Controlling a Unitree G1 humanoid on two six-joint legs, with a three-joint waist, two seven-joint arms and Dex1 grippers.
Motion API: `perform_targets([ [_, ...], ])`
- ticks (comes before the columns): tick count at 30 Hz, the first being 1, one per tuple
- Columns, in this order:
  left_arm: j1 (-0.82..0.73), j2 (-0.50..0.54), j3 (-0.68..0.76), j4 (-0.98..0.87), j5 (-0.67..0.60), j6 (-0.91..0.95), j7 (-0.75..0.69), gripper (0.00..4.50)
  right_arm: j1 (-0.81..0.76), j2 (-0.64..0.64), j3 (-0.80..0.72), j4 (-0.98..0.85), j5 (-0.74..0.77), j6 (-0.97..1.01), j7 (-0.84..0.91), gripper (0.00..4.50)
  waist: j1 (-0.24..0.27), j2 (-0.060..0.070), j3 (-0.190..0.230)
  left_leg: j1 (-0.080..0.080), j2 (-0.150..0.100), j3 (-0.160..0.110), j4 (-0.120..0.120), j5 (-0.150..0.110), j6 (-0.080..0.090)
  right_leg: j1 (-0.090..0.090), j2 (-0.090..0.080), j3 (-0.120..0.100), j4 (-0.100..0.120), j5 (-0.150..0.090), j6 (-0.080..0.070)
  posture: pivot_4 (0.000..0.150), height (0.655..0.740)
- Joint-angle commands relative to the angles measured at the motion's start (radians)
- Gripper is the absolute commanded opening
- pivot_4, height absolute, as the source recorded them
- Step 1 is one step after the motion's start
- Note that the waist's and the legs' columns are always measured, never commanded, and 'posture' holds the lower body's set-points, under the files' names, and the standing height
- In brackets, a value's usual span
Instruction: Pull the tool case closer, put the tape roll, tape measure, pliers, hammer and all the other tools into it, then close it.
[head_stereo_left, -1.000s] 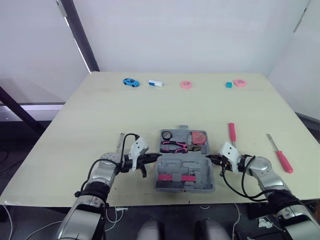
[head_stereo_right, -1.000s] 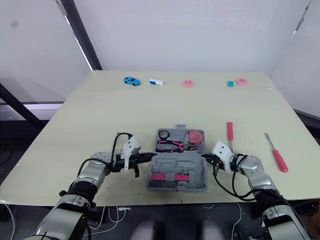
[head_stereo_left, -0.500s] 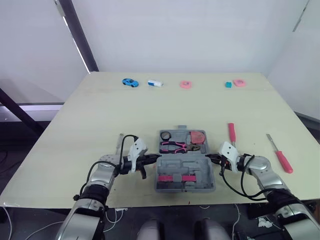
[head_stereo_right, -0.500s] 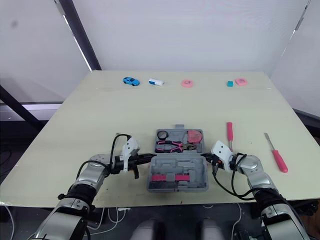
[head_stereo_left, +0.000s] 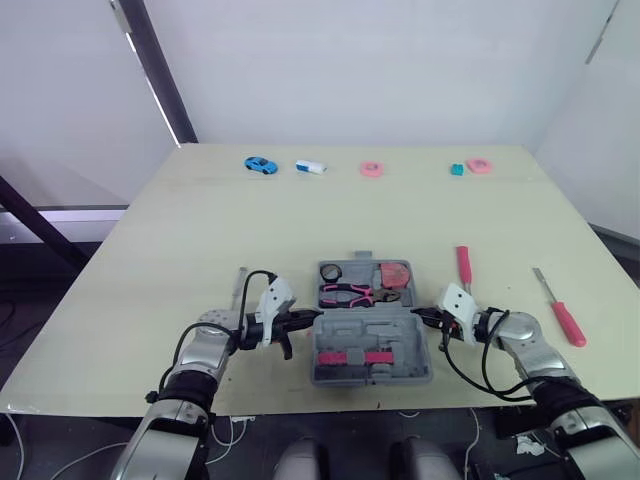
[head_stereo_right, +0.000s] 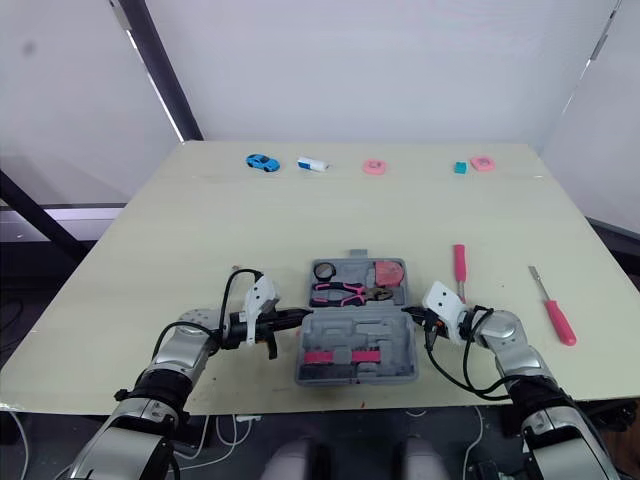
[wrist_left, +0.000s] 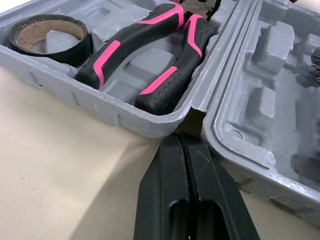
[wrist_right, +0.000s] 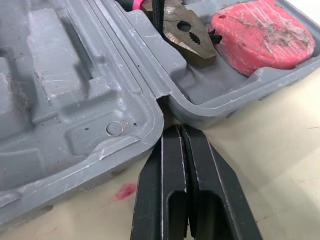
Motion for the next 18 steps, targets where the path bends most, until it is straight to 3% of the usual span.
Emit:
perform_targets([
  [1, 0.005, -0.016, -0.036, -0.003, 0.014, 0.001, -0.029, 0.00, -0.030, 0.022, -0.001, -0.006, 0.003, -0.027, -0.008, 0.04, 0.000, 0.000, 0.000, 0.000, 0.000, 0.000, 0.000, 0.000, 0.000, 0.000, 0.000, 0.000, 0.000, 0.000, 0.000, 0.150, 0.7395],
  [18, 0.011, 0.001, -0.029, -0.007, 0.012, 0.002, -0.031, 0.00, -0.002, 0.031, 0.018, -0.039, 0.016, 0.019, 0.041, 0.04, -0.001, 0.000, 0.000, 0.000, 0.000, 0.000, 0.000, 0.000, 0.000, 0.000, 0.000, 0.000, 0.000, 0.000, 0.000, 0.150, 0.7395],
])
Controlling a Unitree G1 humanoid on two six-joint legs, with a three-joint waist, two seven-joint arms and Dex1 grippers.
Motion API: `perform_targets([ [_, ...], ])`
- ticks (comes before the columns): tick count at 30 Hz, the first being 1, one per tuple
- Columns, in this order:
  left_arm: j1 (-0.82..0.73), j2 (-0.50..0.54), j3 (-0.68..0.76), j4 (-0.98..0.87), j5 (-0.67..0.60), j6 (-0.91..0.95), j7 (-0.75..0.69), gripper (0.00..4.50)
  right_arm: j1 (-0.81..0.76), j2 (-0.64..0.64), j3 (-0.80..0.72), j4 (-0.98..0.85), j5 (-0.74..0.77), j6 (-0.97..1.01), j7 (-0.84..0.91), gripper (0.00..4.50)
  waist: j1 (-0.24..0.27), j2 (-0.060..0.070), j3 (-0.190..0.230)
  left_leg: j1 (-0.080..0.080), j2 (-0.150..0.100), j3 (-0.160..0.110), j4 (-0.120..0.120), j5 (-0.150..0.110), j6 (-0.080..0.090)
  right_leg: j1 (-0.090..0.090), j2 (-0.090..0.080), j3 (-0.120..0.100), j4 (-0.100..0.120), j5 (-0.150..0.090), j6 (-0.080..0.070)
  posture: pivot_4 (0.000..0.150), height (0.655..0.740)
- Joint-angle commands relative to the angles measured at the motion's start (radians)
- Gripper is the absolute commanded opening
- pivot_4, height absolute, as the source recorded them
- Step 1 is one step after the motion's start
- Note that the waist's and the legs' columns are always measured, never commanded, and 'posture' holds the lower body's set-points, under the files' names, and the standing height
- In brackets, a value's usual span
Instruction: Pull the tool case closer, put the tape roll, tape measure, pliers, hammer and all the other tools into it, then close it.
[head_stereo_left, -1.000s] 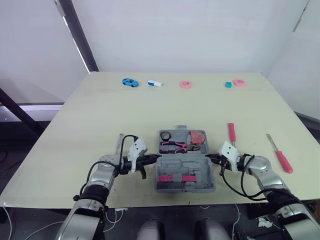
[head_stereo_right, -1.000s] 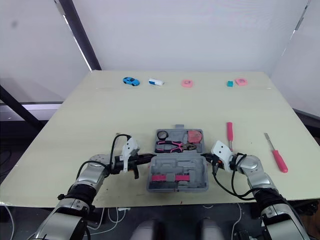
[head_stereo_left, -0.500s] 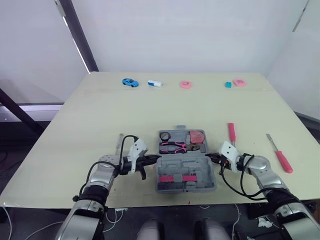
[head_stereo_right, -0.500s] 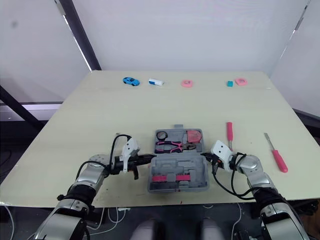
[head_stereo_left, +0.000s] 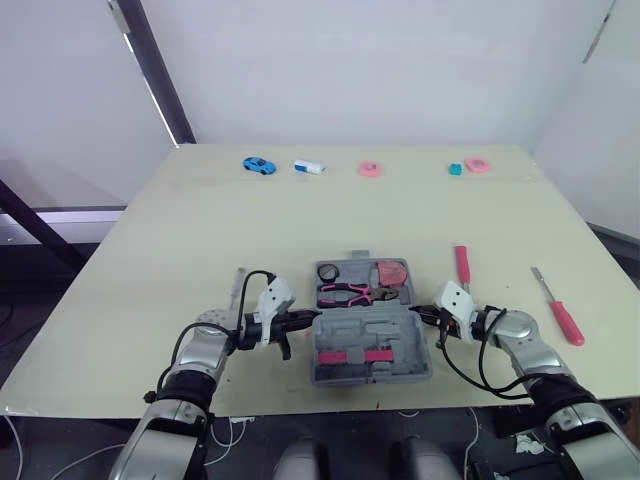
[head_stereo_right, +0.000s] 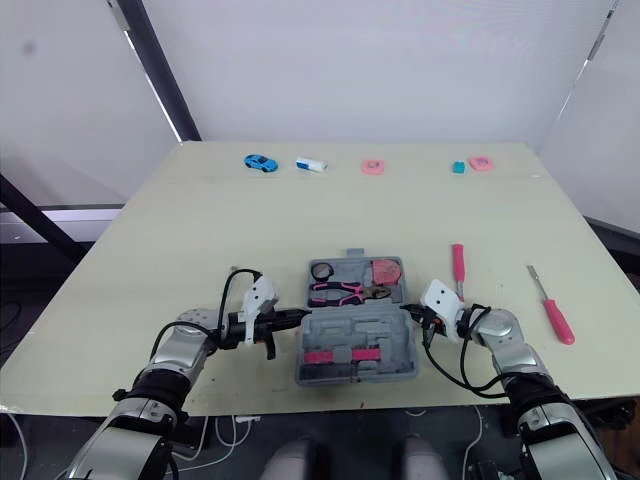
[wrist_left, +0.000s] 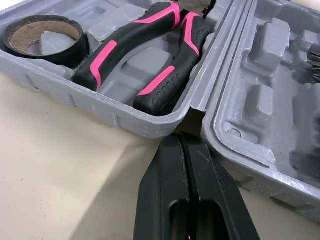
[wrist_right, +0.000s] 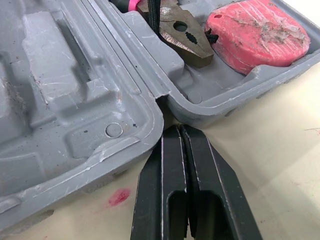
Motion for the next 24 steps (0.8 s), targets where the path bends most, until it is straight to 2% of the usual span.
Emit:
perform_targets([
  [1, 0.010, -0.010, -0.029, -0.006, 0.012, 0.002, -0.021, 0.00, 0.007, 0.021, 0.018, -0.049, 0.014, 0.013, 0.028, 0.04, 0.000, 0.000, 0.000, 0.000, 0.000, 0.000, 0.000, 0.000, 0.000, 0.000, 0.000, 0.000, 0.000, 0.000, 0.000, 0.150, 0.7395],
  [24, 0.019, -0.003, -0.027, -0.011, 0.013, 0.001, -0.021, 0.00, 0.022, 0.024, 0.029, -0.069, 0.011, 0.062, 0.048, 0.04, -0.001, 0.000, 0.000, 0.000, 0.000, 0.000, -0.001, 0.000, 0.000, 0.000, 0.000, 0.000, 0.000, 0.000, 0.000, 0.150, 0.7395],
])
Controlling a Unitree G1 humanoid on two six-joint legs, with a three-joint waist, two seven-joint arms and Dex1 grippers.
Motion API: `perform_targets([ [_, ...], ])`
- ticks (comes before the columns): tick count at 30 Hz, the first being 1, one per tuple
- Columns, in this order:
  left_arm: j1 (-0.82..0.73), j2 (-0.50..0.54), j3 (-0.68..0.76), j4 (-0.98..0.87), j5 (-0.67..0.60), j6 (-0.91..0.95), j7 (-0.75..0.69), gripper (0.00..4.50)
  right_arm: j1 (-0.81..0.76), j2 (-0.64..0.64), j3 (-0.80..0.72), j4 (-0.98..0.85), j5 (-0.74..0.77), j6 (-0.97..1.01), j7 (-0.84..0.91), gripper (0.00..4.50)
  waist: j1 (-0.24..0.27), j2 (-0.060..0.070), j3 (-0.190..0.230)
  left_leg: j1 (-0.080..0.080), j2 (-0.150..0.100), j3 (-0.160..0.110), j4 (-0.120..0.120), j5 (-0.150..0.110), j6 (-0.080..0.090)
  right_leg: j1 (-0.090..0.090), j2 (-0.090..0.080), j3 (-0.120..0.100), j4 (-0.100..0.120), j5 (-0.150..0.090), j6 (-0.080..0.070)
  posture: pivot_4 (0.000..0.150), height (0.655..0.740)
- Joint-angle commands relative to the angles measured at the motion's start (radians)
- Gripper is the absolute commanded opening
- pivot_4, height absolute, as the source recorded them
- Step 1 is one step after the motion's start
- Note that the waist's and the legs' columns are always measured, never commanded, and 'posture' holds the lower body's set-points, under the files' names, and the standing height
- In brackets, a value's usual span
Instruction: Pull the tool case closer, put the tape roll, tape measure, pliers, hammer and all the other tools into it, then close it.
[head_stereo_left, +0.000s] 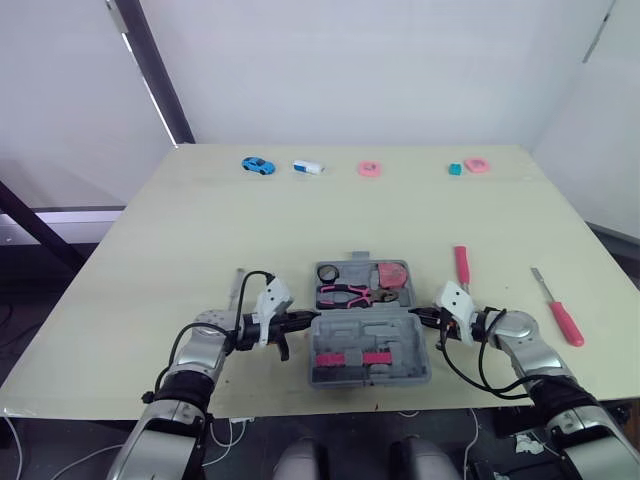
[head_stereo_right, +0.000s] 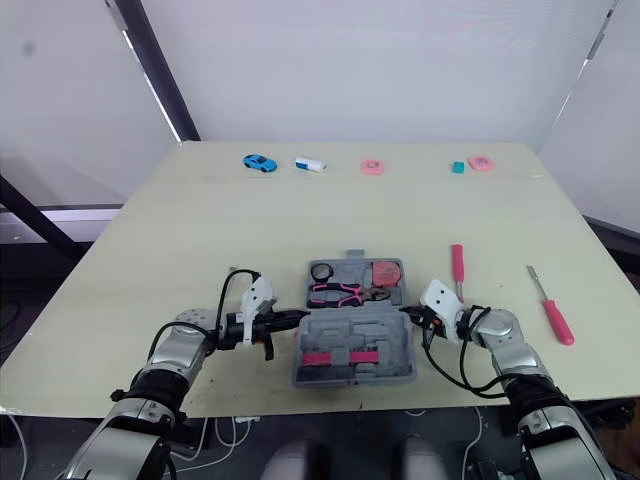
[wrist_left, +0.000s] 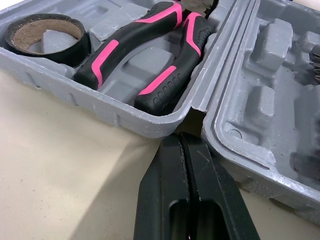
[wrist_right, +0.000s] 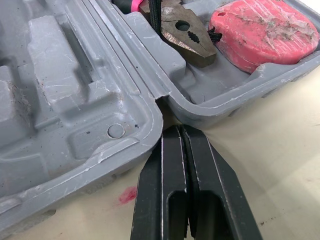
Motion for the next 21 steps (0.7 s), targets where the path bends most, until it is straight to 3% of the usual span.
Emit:
perform_targets([
  [1, 0.017, -0.009, -0.027, -0.012, 0.013, 0.002, -0.013, 0.00, 0.007, 0.022, 0.028, -0.018, -0.004, -0.010, 0.016, 0.04, 0.000, 0.000, 0.000, 0.000, 0.000, 0.000, 0.000, 0.000, 0.000, 0.000, 0.000, 0.000, 0.000, 0.000, 0.000, 0.150, 0.7395],
  [21, 0.096, 0.066, 0.005, -0.113, -0.012, 0.020, -0.024, 0.00, 0.037, -0.074, -0.047, 0.001, 0.028, -0.042, 0.005, 0.04, 0.001, 0.000, 0.000, 0.000, 0.000, 0.001, -0.001, 0.000, 0.000, 0.000, 0.000, 0.000, -0.001, 0.000, -0.001, 0.150, 0.7395],
])
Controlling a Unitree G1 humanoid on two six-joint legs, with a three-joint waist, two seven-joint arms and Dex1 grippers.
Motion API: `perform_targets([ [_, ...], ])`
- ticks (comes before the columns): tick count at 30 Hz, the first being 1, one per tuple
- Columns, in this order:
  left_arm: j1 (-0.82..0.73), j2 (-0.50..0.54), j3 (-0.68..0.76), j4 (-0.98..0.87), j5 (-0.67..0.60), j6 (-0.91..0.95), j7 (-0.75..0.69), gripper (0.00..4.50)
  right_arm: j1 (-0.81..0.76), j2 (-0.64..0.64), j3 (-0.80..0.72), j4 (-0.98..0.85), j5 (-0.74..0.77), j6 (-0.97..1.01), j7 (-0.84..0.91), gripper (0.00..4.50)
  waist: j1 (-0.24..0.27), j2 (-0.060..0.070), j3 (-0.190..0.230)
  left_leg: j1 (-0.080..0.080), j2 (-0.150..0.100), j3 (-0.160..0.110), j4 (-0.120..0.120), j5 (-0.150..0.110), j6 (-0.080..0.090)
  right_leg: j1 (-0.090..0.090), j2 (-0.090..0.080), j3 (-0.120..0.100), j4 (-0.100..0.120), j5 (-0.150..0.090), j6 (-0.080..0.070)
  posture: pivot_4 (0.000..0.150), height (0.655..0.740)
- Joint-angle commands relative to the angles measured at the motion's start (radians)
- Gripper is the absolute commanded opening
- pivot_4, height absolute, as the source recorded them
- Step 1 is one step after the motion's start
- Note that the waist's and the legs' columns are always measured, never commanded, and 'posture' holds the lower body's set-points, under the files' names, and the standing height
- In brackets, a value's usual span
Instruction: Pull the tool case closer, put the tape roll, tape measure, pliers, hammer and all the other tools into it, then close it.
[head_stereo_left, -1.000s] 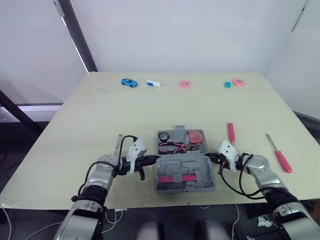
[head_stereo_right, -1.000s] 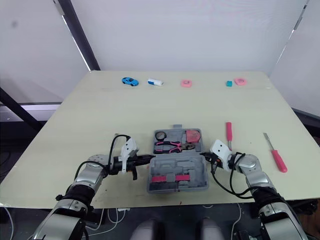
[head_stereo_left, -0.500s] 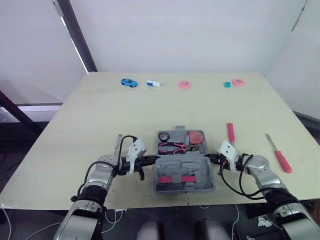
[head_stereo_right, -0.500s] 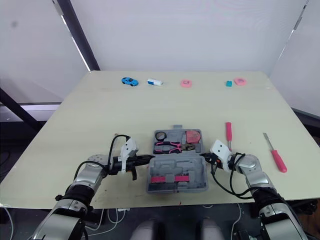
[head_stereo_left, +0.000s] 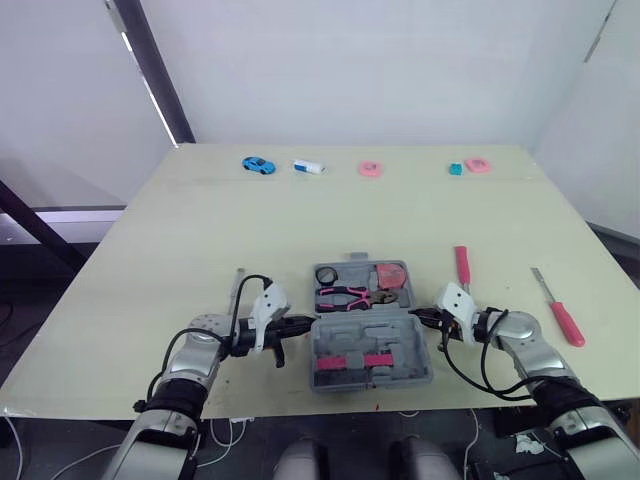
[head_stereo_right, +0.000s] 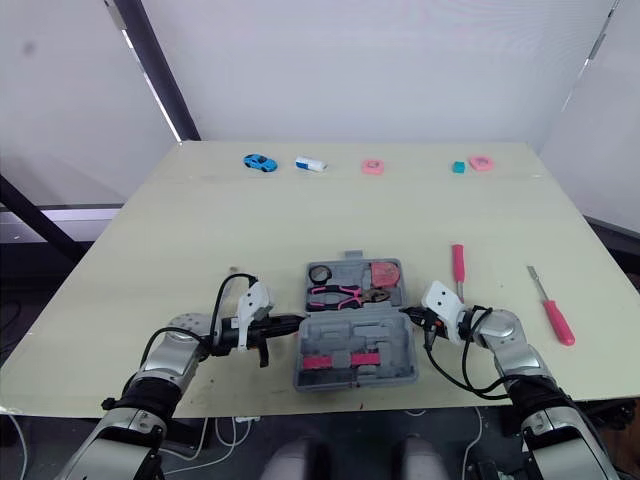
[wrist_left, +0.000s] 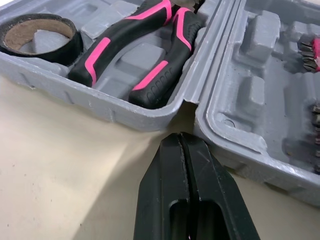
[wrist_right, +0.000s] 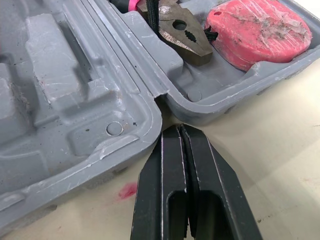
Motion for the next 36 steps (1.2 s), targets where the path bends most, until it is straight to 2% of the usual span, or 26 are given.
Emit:
perform_targets([
  [1, 0.038, 0.031, 0.015, -0.047, -0.020, 0.022, -0.012, 0.00, 0.033, -0.041, -0.055, -0.021, 0.039, -0.008, 0.012, 0.04, 0.001, 0.000, 0.000, 0.000, 0.000, 0.000, 0.000, 0.000, 0.000, 0.000, 0.000, 0.000, 0.000, 0.000, 0.000, 0.150, 0.7395],
  [10, 0.261, 0.080, 0.180, -0.362, -0.208, 0.085, 0.010, 0.00, 0.228, -0.065, -0.228, -0.252, 0.227, -0.007, 0.002, 0.04, 0.001, 0.001, 0.002, -0.001, 0.001, 0.000, -0.002, 0.000, 0.000, -0.003, 0.000, 0.001, 0.000, -0.002, -0.003, 0.150, 0.7395],
  [18, 0.451, 0.074, 0.405, -0.454, -0.275, 0.060, 0.202, 0.00, 0.481, -0.092, -0.449, -0.453, 0.364, 0.031, -0.085, 0.04, 0.004, 0.001, 0.002, -0.001, 0.001, -0.001, -0.003, 0.000, 0.000, -0.003, -0.003, 0.001, -0.002, -0.002, -0.003, 0.150, 0.7395],
  [22, 0.545, 0.050, 0.508, -0.491, -0.307, 0.066, 0.293, 1.79, 0.612, -0.078, -0.578, -0.512, 0.436, 0.059, -0.138, 0.00, 0.005, 0.000, 0.002, 0.000, 0.002, -0.001, -0.002, 0.000, 0.000, -0.003, -0.004, 0.001, -0.002, -0.003, -0.001, 0.150, 0.7395],
  [24, 0.605, 0.047, 0.537, -0.493, -0.288, 0.045, 0.320, 2.95, 0.678, -0.073, -0.635, -0.524, 0.461, 0.061, -0.151, 1.00, 0.005, 0.000, 0.002, 0.000, 0.002, -0.001, -0.003, 0.000, 0.000, -0.003, -0.005, 0.001, -0.002, -0.003, -0.001, 0.150, 0.7395],
  [27, 0.667, 0.035, 0.582, -0.495, -0.301, 0.035, 0.351, 4.03, 0.752, -0.049, -0.706, -0.534, 0.511, 0.072, -0.170, 2.09, 0.005, 0.000, 0.002, 0.000, 0.002, -0.001, -0.003, 0.000, -0.001, -0.003, -0.007, 0.001, -0.003, -0.004, 0.001, 0.150, 0.7395],
  [28, 0.684, 0.032, 0.595, -0.499, -0.307, 0.034, 0.361, 4.49, 0.773, -0.045, -0.727, -0.528, 0.520, 0.068, -0.171, 2.64, 0.004, 0.000, 0.002, 0.000, 0.002, -0.001, -0.004, -0.001, -0.001, -0.003, -0.008, 0.001, -0.003, -0.004, 0.001, 0.150, 0.7395],
  [30, 0.703, 0.029, 0.617, -0.499, -0.317, 0.035, 0.374, 4.50, 0.796, -0.044, -0.761, -0.510, 0.533, 0.062, -0.172, 3.70, 0.004, 0.000, 0.002, -0.001, 0.002, -0.001, -0.004, -0.001, -0.001, -0.004, -0.009, 0.000, -0.003, -0.005, 0.001, 0.150, 0.7395],
  [32, 0.713, 0.027, 0.636, -0.494, -0.323, 0.036, 0.388, 4.50, 0.806, -0.046, -0.791, -0.487, 0.541, 0.059, -0.173, 4.47, 0.004, 0.000, 0.002, 0.000, 0.002, -0.001, -0.004, -0.002, -0.004, -0.005, -0.010, 0.000, -0.003, -0.005, 0.002, 0.150, 0.7395],
  [36, 0.730, 0.029, 0.654, -0.477, -0.325, 0.032, 0.391, 4.50, 0.817, -0.048, -0.833, -0.425, 0.547, 0.049, -0.168, 4.47, 0.003, 0.000, 0.002, 0.000, 0.002, -0.001, -0.004, -0.003, -0.005, -0.005, -0.016, -0.002, -0.003, -0.005, 0.002, 0.150, 0.7395],
])
